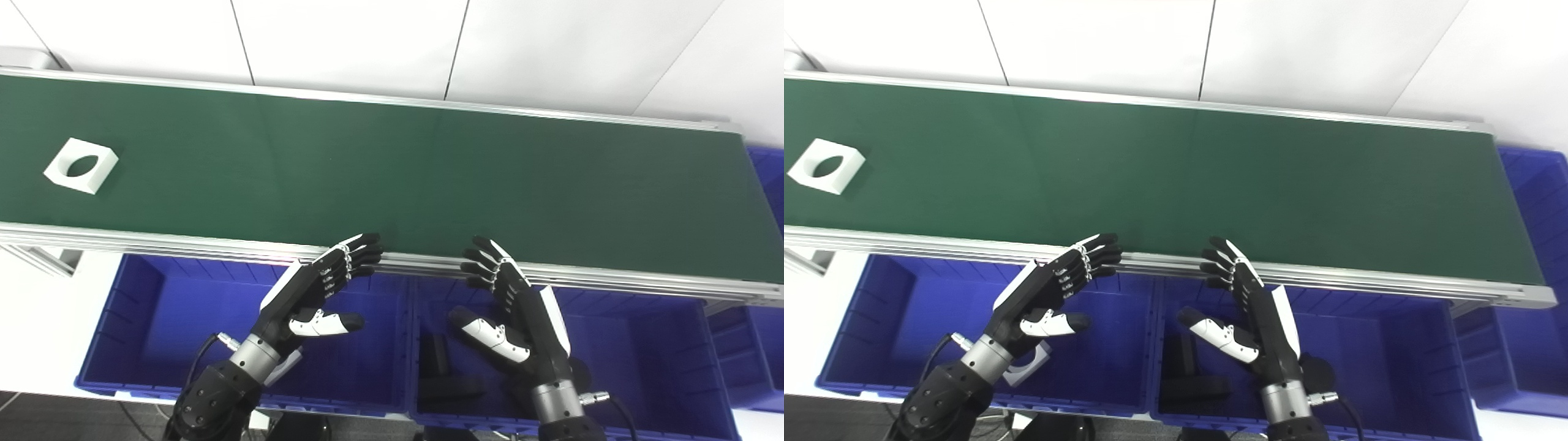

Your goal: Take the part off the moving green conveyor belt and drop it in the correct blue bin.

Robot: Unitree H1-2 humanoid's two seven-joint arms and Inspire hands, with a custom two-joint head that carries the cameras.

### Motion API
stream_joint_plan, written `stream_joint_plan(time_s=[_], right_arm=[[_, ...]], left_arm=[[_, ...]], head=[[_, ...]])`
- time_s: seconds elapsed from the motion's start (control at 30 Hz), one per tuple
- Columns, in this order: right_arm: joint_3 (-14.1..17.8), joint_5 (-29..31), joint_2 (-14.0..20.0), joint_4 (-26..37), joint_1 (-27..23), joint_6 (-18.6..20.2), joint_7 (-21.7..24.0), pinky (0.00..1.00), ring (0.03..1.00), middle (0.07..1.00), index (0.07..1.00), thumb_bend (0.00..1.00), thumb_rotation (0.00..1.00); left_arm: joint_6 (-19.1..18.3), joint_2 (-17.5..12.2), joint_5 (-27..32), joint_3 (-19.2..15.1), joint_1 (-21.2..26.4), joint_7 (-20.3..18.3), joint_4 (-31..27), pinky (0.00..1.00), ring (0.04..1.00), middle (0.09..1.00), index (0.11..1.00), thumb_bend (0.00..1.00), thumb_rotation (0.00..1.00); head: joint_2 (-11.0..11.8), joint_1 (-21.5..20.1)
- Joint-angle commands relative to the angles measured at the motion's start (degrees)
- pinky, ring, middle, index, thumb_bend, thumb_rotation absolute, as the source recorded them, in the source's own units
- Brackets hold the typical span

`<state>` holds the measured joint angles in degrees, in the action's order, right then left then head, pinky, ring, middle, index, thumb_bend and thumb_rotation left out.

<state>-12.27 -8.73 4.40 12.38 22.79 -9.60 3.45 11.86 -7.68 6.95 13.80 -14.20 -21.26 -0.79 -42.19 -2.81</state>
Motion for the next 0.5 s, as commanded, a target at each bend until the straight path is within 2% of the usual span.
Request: stream_joint_plan(time_s=[0.0, 0.47], right_arm=[[0.00, 0.11, -0.15, 1.01, -0.12, -3.34, -0.10, 0.72, 0.787, 0.827, 0.886, 0.67, 0.50], [-0.04, 0.28, -0.30, 0.60, -0.30, -3.20, -0.10, 0.73, 0.787, 0.825, 0.887, 0.68, 0.51]], left_arm=[[1.55, -0.23, 0.51, -0.07, 0.58, -0.43, -0.97, 0.85, 0.877, 0.869, 0.881, 1.00, 0.49], [2.32, -0.31, 0.02, -0.14, 0.87, -0.34, -0.18, 0.85, 0.876, 0.870, 0.884, 1.00, 0.49]], head=[[0.06, 0.03], [0.54, 0.84]])
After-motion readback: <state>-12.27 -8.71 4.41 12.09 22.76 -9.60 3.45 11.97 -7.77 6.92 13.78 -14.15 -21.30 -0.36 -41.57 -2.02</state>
